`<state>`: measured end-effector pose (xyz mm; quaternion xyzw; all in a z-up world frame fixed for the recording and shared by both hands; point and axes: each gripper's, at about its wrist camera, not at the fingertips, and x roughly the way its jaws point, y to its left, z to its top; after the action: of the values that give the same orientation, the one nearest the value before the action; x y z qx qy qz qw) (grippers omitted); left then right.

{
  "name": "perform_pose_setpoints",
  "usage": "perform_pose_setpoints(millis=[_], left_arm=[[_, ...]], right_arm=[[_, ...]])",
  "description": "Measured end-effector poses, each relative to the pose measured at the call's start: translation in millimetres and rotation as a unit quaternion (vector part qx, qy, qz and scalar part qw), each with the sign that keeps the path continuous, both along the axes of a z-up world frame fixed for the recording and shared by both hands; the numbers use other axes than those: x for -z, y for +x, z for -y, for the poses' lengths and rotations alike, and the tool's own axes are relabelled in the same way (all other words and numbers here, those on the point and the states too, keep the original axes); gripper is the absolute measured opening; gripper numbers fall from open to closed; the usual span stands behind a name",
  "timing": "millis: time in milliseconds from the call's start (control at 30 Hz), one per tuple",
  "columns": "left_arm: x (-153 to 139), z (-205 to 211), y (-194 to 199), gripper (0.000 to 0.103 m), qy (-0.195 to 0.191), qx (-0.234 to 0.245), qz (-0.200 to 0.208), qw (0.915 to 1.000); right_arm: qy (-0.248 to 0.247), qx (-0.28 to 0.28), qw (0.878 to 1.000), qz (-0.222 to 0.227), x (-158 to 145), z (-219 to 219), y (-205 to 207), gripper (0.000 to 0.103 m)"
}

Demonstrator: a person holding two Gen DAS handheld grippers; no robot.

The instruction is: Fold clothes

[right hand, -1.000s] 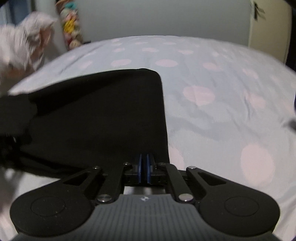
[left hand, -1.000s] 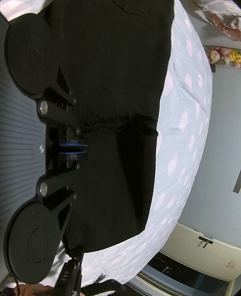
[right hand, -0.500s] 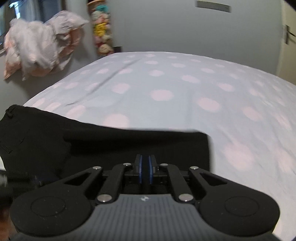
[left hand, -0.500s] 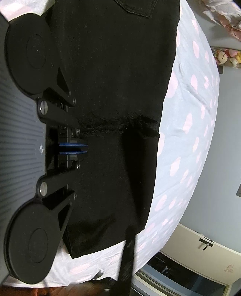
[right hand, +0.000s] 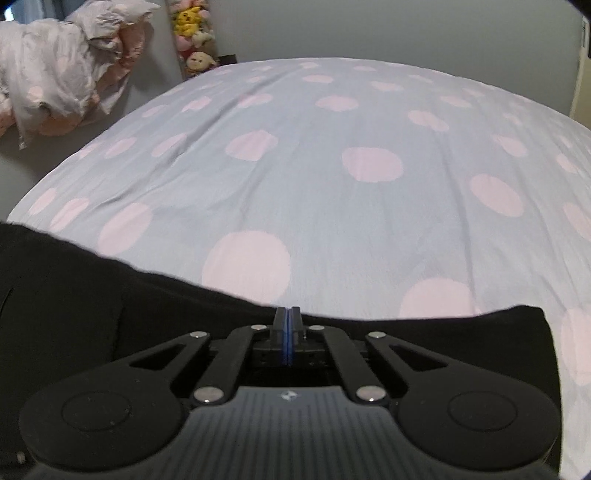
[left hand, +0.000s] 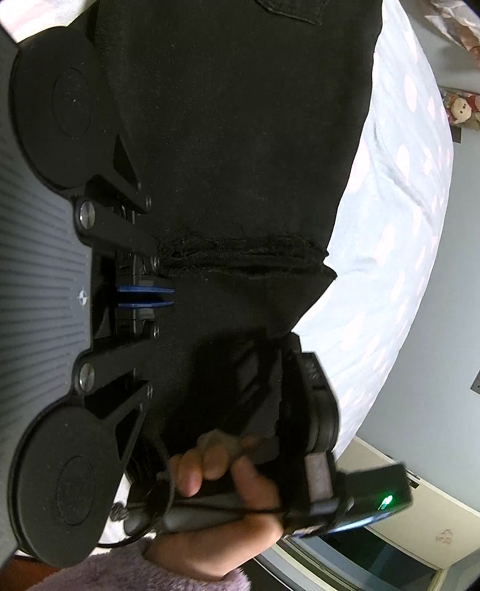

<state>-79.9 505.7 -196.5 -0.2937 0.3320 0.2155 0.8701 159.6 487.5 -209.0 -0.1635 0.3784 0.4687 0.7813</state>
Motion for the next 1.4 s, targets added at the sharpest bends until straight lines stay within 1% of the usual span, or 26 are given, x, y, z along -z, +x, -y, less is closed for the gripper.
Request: perform_pose_setpoints(millis=[100, 167, 200, 233, 333, 433, 500, 533, 567, 600, 667, 733, 767, 800, 833, 867, 967, 1033, 1067, 1100, 1133, 1200, 1267, 1367, 1400], left_arm=[[-0.1, 1.0, -1.1, 0.006, -0.001, 0.0, 0.002, 1.0], [-1.5, 4.5, -1.3, 0.006, 0.008, 0.002, 0.002, 1.0], [-2.2, 6.6, -0.8, 0.006, 0.014, 0.004, 0.001, 0.9999], [-2.9, 8.4, 0.9, 0.006, 0.02, 0.005, -0.001, 0.9998], [-2.9, 10.6, 3.8, 0.006, 0.026, 0.003, -0.005, 0.9996], [-1.4, 9.8, 4.8, 0.006, 0.016, -0.002, -0.001, 0.9999], [-0.1, 7.8, 3.5, 0.006, 0.014, -0.004, 0.0, 0.9999], [-0.4, 8.9, 3.6, 0.006, 0.015, -0.005, -0.001, 0.9999], [-0.5, 9.8, 4.2, 0.006, 0.017, -0.005, -0.003, 0.9998], [-0.4, 10.5, 4.9, 0.006, 0.019, -0.004, -0.004, 0.9998], [0.1, 10.9, 6.4, 0.006, 0.022, -0.003, -0.005, 0.9997], [-0.7, 9.3, 9.5, 0.006, 0.022, -0.002, -0.005, 0.9997], [-1.2, 7.7, 11.2, 0.006, 0.021, -0.002, -0.005, 0.9998], [-1.0, 6.4, 11.9, 0.006, 0.02, -0.001, -0.004, 0.9998], [-0.9, 5.5, 12.4, 0.006, 0.02, -0.001, -0.004, 0.9998], [-0.8, 4.9, 12.8, 0.006, 0.02, -0.001, -0.004, 0.9998], [-1.3, 5.5, 8.0, 0.006, 0.023, 0.001, -0.005, 0.9997], [0.0, 6.8, 3.4, 0.006, 0.025, 0.002, -0.005, 0.9997], [0.3, 7.9, 4.7, 0.006, 0.026, 0.002, -0.005, 0.9997], [0.2, 8.5, 6.0, 0.006, 0.026, 0.003, -0.005, 0.9996], [-0.1, 8.7, 7.3, 0.006, 0.026, 0.002, -0.006, 0.9996], [-0.6, 9.6, 8.7, 0.006, 0.027, 0.002, -0.007, 0.9996], [-0.6, 10.8, 8.6, 0.006, 0.03, 0.003, -0.009, 0.9995], [-1.7, 12.1, 8.9, 0.006, 0.037, 0.004, -0.012, 0.9992], [-2.6, 13.1, 8.9, 0.006, 0.041, 0.003, -0.014, 0.9991]], right_arm=[[-0.01, 0.001, 1.0, 0.009, -3.4, -3.8, -3.8, 0.0], [0.005, 0.001, 1.0, 0.011, -14.2, 10.9, -4.9, 0.0], [0.013, 0.0, 1.0, 0.012, -19.8, 18.4, -5.5, 0.002], [0.02, 0.0, 1.0, 0.012, -25.4, 25.9, -6.1, 0.006], [0.03, 0.012, 0.998, 0.061, -44.1, 66.1, -11.8, 0.007], [0.026, 0.047, 0.995, 0.083, -52.6, 112.8, -1.4, 0.007], [0.017, 0.08, 0.993, 0.088, -51.0, 143.6, 13.6, 0.008], [0.011, 0.095, 0.992, 0.083, -48.2, 154.0, 21.2, 0.008], [0.007, 0.107, 0.992, 0.07, -43.7, 163.0, 28.7, 0.008], [0.004, 0.111, 0.992, 0.051, -37.1, 169.9, 35.4, 0.004], [-0.005, 0.11, 0.993, 0.042, -24.4, 173.9, 40.8, 0.004], [-0.028, 0.114, 0.993, 0.022, -5.7, 170.0, 47.2, 0.003], [-0.034, 0.12, 0.992, 0.015, 2.0, 170.5, 51.5, 0.003], [-0.04, 0.126, 0.991, 0.008, 9.7, 171.1, 55.8, 0.0], [-0.046, 0.132, 0.99, 0.002, 17.3, 171.8, 60.1, 0.0], [-0.045, 0.129, 0.991, 0.004, 16.5, 172.0, 59.6, 0.0], [-0.038, 0.126, 0.991, 0.004, 8.8, 175.9, 57.4, 0.0], [-0.003, 0.142, 0.99, 0.001, -1.7, 189.3, 56.2, 0.001], [0.017, 0.143, 0.989, 0.006, -8.6, 196.0, 50.5, 0.001], [0.035, 0.139, 0.989, 0.02, -17.2, 202.7, 40.2, 0.002], [0.046, 0.128, 0.99, 0.034, -22.9, 207.0, 28.7, 0.005], [0.062, 0.103, 0.991, 0.059, -31.6, 215.3, 4.2, 0.005], [0.058, 0.087, 0.993, 0.058, -28.9, 220.8, -12.4, 0.005], [0.039, 0.088, 0.994, 0.053, -5.7, 226.3, -22.7, 0.006], [0.044, 0.091, 0.993, 0.058, -3.3, 228.1, -25.6, 0.006]])
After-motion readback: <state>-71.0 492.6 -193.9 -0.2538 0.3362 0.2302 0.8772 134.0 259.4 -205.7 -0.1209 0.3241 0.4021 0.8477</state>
